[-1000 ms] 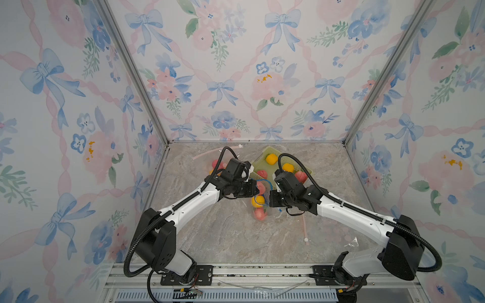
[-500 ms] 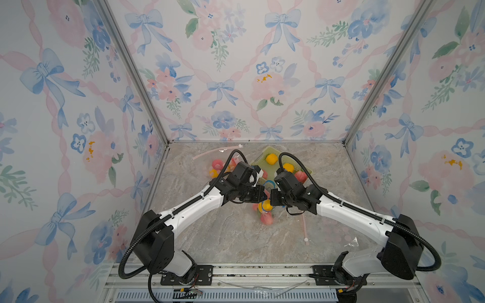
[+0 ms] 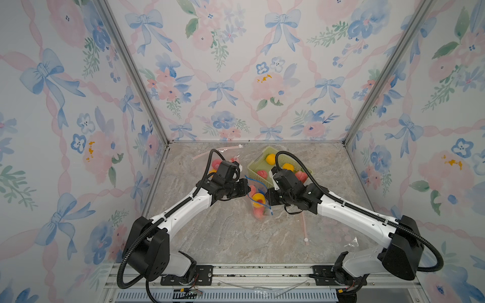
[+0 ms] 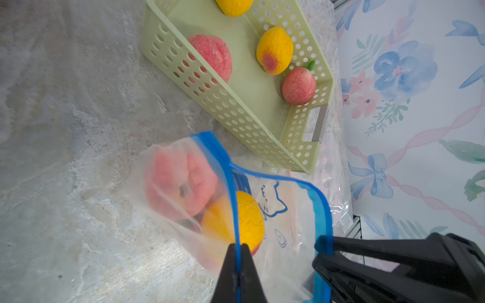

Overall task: Place the peach in a zip-top bag and seal the zipper
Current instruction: Adjust the zipper food storage bag at the center of the board.

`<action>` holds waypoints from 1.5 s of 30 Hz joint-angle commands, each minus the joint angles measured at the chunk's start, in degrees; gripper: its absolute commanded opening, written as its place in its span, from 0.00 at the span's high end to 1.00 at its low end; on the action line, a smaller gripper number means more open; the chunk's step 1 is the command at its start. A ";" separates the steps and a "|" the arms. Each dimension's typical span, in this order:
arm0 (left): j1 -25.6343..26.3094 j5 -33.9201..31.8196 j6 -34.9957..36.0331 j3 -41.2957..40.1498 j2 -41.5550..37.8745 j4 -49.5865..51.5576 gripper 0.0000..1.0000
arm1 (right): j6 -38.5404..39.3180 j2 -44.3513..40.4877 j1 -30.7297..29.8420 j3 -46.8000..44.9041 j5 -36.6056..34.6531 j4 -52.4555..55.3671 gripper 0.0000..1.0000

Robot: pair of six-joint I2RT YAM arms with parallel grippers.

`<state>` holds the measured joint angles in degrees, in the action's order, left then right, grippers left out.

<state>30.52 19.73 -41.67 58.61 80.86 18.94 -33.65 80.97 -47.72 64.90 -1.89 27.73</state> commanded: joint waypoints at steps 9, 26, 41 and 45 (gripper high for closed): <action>-0.64 1.79 2.75 2.06 2.42 -1.64 1.00 | 3.97 -4.61 1.09 -0.65 2.96 2.80 0.52; -0.94 3.21 8.86 3.26 1.37 -1.60 0.73 | 0.37 8.31 4.45 8.41 8.97 7.04 0.94; 18.99 -23.60 23.66 -36.99 -38.95 -36.36 0.52 | -27.66 -2.99 3.63 -1.69 4.06 -5.23 1.00; 25.20 -26.26 29.96 -38.47 -40.13 -37.64 0.35 | -31.43 -5.02 2.70 -4.10 0.56 -7.11 1.00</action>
<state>53.08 -2.28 -18.83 20.51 41.34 -11.66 -59.72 77.76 -44.03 62.59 2.28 23.27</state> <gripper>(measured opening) 0.634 0.048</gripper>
